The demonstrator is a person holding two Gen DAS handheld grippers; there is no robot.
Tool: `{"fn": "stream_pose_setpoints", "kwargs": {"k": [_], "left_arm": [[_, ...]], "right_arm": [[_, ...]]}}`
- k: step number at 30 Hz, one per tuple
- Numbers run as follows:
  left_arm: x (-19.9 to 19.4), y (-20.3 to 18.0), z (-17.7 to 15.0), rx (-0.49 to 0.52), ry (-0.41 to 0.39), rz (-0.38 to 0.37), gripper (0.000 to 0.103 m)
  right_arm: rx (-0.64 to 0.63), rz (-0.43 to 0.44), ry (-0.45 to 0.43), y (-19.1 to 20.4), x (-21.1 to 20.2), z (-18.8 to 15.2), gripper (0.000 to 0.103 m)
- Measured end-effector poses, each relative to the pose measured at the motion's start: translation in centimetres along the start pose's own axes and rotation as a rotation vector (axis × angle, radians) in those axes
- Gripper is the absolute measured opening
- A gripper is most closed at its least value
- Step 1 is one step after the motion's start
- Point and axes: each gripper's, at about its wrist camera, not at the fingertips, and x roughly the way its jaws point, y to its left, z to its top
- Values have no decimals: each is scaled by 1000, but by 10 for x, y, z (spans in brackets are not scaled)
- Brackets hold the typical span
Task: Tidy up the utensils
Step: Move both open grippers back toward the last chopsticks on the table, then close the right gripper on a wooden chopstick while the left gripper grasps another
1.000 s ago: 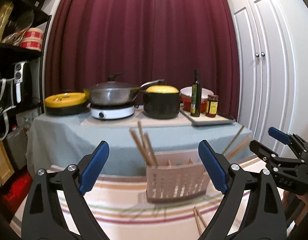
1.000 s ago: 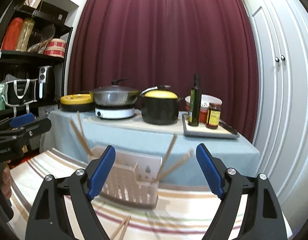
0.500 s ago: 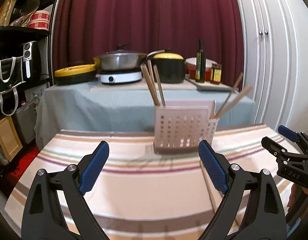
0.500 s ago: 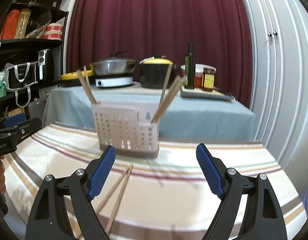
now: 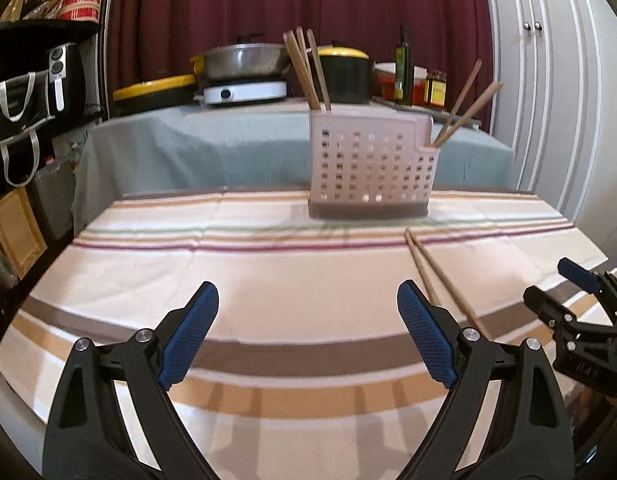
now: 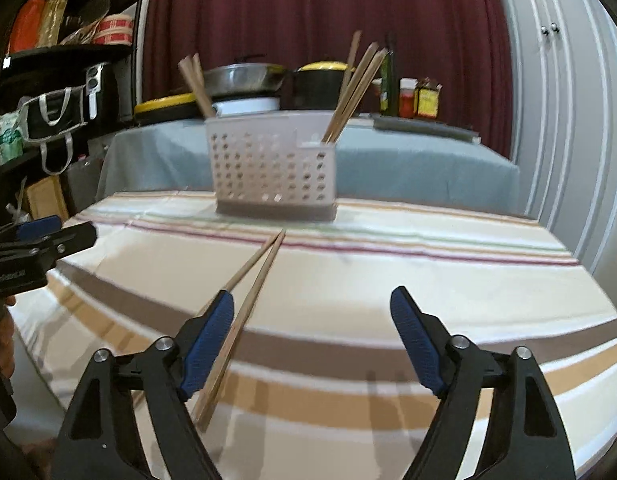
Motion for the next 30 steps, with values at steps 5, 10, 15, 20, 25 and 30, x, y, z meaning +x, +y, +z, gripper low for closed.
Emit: {"fn": "stream_pose_setpoints", "kwargs": {"k": [5,10,15,20,25,30], "left_arm": [[5,-2,-7,6,18,3,89],[6,-6,-10,10,24,-2,89],[6,-19,-13,30,33,-29,89],[5,-34,-17,54,40,-64,89],[5,-49,-21,72,47,-96,89],[7,-65,-31,82,57,-121,89]], "right_arm": [[-10,57,44,12,7,-13,55],[-44,108,74,29,12,-21,51],[-40,131,112,31,18,-28,30],[-5,113,108,21,16,-28,8],[17,82,99,8,15,-30,7],[53,56,89,-10,12,-31,7]]}}
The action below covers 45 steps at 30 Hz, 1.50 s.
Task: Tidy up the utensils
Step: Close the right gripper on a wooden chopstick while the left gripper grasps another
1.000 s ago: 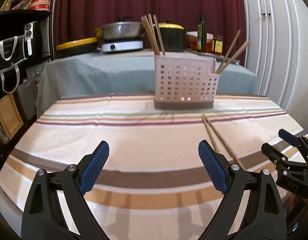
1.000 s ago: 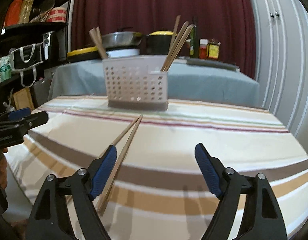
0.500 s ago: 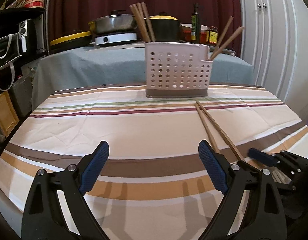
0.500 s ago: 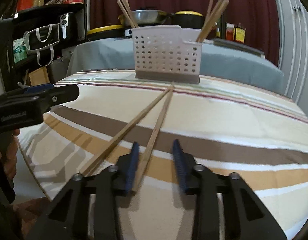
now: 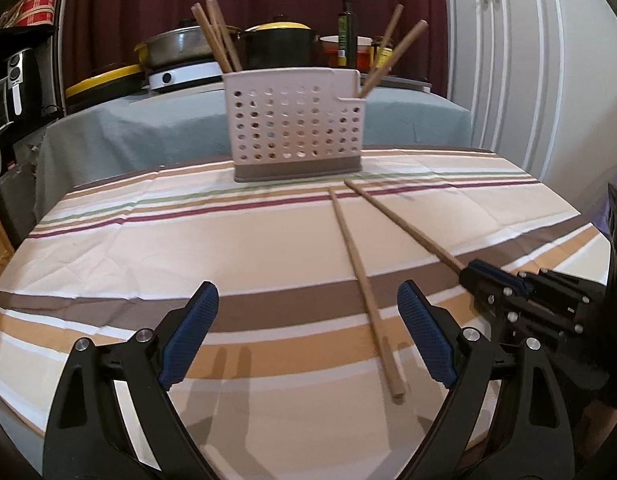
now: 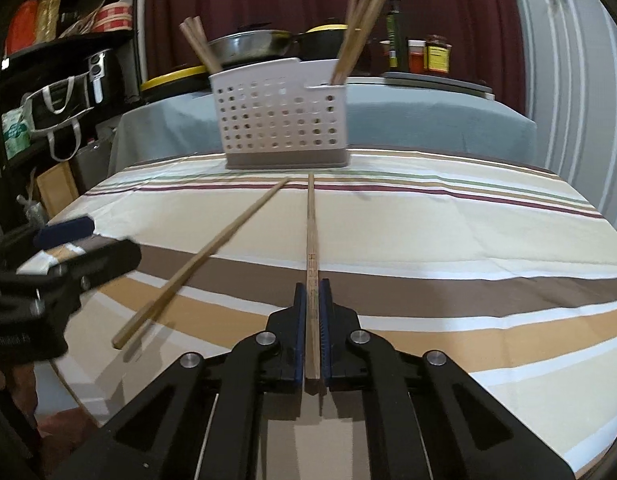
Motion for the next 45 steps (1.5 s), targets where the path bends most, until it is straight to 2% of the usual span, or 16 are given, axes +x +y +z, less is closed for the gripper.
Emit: {"fn": "stream_pose_setpoints", "kwargs": {"k": [4,7,12,16,18,26,35,38,41,45], "left_arm": [[4,-8,-9,-20,8,-7,89],[6,-13,-15,-9,1,-5,80],[10,-22,-24,26,12,-7,58],[12,-17,-27,13,29,-5,43],[12,-14,-26,6,30,-20,31],[11,-2,-27,-6,28,-62,8],[10,19,-24,-27,15,-50,6],[9,24,-22,-29,5,-52,6],[11,25,-22,-39,15,-71,6],[14,27,-22,-50,17,-76,6]], "right_arm": [[20,-7,-4,-10,-3,-2,7],[25,-4,-7,-13,-4,-3,7],[26,1,-10,-13,-4,-3,7],[24,1,-11,-13,-4,-3,7],[22,1,-11,-12,-5,-3,7],[3,-1,-9,-6,-3,-1,7],[-11,-4,-16,-4,-4,-1,8],[-18,-6,-15,-4,-5,-3,15],[-23,-9,-21,-4,-7,-4,29],[-25,-9,-16,-5,-8,-6,29]]}}
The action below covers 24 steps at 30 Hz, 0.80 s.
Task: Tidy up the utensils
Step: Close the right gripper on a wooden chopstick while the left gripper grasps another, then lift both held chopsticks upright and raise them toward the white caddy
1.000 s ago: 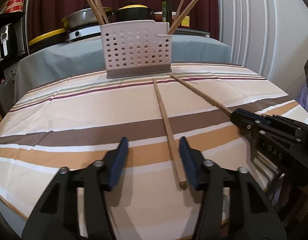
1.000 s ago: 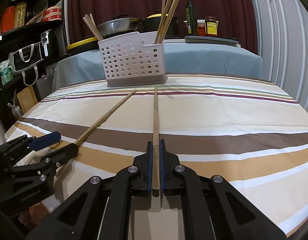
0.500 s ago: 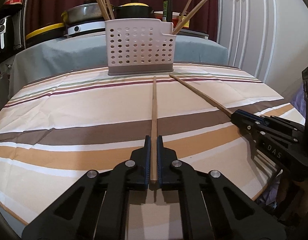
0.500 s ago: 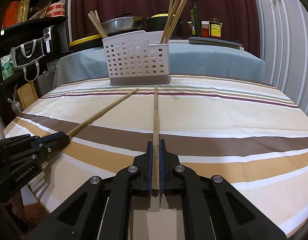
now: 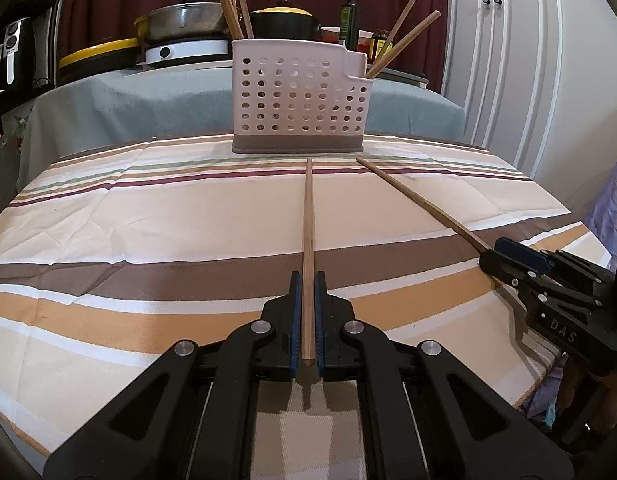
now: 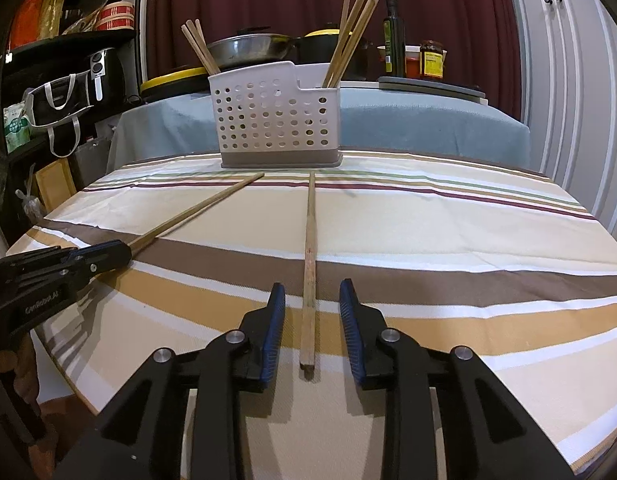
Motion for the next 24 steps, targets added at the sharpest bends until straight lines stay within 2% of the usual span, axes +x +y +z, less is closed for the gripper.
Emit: {"fn": "stream_pose_setpoints", "kwargs": {"k": [7,10,13,24], "left_arm": [[6,6,3,-22,-7,9,6],[4,3,3,-4,-13,7,6],[2,1,1,12,-16,2,6],[-5,1,5,25,-46,0,6]], "right_arm": [[-16,-7,-4,1,-6,-3,29],[-17,-1,-5,1,-7,-4,16],[-19,10,-4,2,-6,-3,8],[0,3,-36,0,-14,3,7]]}}
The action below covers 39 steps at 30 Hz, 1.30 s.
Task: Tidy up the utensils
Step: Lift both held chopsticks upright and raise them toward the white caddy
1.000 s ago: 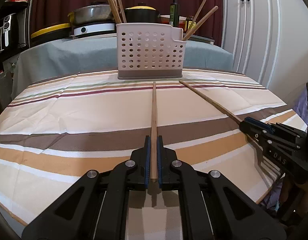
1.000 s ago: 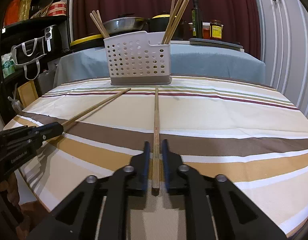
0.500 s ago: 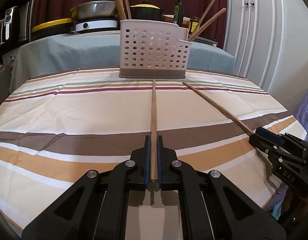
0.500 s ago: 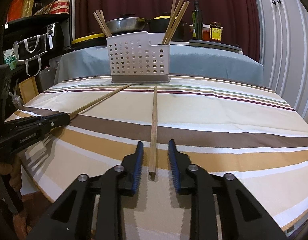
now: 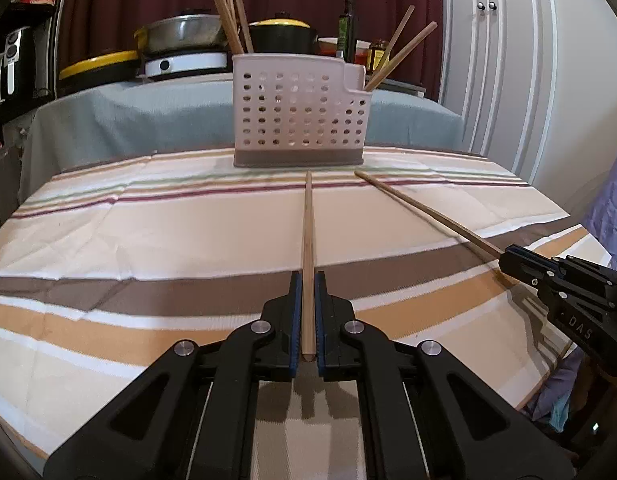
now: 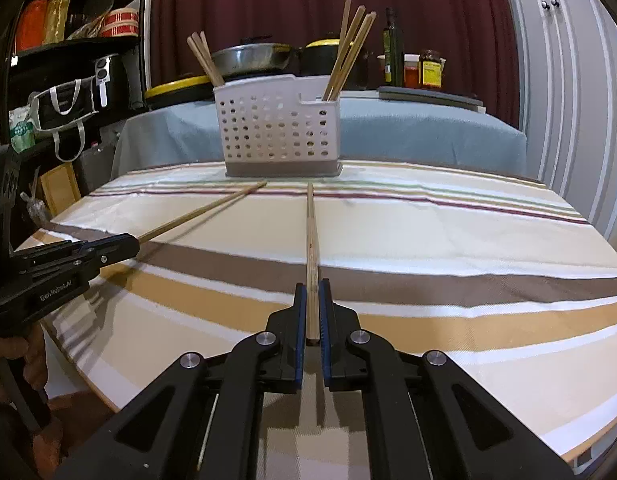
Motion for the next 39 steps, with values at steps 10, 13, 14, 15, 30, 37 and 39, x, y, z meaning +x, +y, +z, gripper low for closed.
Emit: {"fn": "stream_pose_setpoints", "kwargs": {"k": [10,13,14,15,30,37,39], "left_arm": [[-14,3,20,7,-65,15,6],[-20,6,26,3,-78,23,6],[-22,7,28,2,-83,25,6],[-24,8,30,2,-85,26,6],[-60,20,56,-2,-154,47,6],[-76,21,68,3,-185,51,6],[-80,21,71,4,-192,50,6]], "right_arm": [[-6,-11,-54,2,-12,19,7],[-7,-13,-70,2,-16,25,7],[-7,-14,-76,2,-17,27,7],[-8,-15,-81,2,-19,29,7],[-22,-26,-167,4,-43,57,7],[-23,-20,-202,5,-54,69,7],[-24,-17,-213,6,-57,73,7]]}}
